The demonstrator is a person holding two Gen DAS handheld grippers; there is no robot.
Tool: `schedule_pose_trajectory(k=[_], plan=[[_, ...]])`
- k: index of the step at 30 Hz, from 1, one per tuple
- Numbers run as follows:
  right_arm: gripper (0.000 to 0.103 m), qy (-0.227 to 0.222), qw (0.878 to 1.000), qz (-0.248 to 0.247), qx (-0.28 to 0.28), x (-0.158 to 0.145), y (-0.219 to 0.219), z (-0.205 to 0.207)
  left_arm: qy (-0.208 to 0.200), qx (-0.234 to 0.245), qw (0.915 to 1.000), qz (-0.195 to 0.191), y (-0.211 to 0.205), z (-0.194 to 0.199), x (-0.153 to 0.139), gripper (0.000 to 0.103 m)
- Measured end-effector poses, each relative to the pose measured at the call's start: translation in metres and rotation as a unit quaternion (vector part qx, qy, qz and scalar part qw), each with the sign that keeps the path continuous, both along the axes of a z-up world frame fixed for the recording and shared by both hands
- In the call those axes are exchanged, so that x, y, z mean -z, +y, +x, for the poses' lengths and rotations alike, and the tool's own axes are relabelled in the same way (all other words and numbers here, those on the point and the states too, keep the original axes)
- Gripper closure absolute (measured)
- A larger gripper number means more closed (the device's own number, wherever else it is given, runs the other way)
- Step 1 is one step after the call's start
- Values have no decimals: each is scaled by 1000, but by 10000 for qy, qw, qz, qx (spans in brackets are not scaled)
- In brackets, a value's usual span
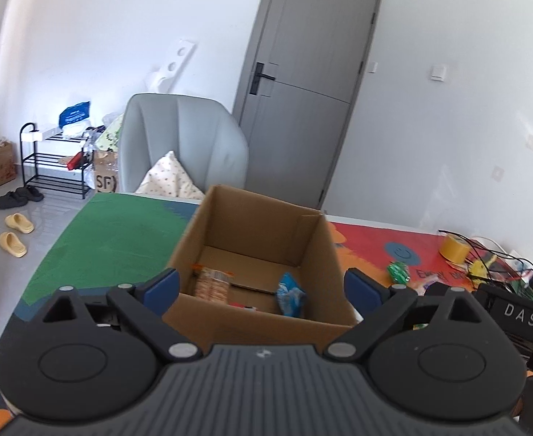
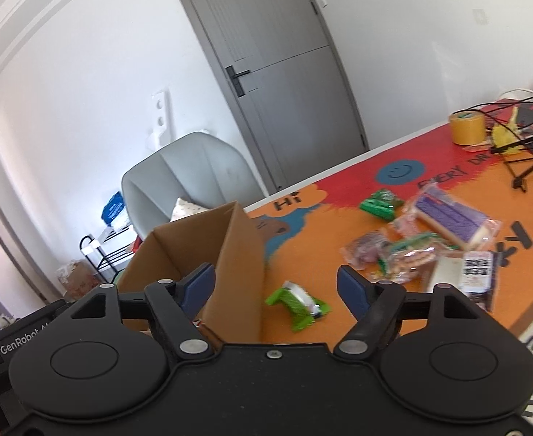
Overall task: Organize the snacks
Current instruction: 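Move both tools back toward the remaining snack packets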
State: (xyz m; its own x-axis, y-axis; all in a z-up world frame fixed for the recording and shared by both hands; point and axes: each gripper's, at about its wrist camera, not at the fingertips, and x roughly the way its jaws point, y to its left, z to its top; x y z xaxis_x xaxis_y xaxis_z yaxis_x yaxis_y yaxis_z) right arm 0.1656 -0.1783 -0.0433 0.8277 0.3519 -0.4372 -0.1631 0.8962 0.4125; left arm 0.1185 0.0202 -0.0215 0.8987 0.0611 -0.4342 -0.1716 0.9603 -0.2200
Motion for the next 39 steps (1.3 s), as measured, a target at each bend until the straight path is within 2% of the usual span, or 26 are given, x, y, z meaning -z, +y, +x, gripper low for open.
schedule_pose_trajectory(k=[16, 30, 35, 37, 39], plan=[[14, 71, 9978, 83, 651, 16, -73, -25, 78, 448, 9988, 157, -67, -2, 7, 6], [15, 217, 9944, 179, 1017, 46, -131, -26, 138, 796, 9964, 257, -122, 14, 28, 6], [18, 317, 9936, 254, 1050, 58, -139, -20, 213, 848, 9956, 340, -133, 23, 39, 6], [28, 368, 9938, 279, 1012, 62, -139, -16, 250, 818, 9959, 306, -134, 26, 43, 7], [34, 442, 9936, 364, 977, 68, -139, -11, 273, 796, 9961, 248, -136, 30, 47, 7]])
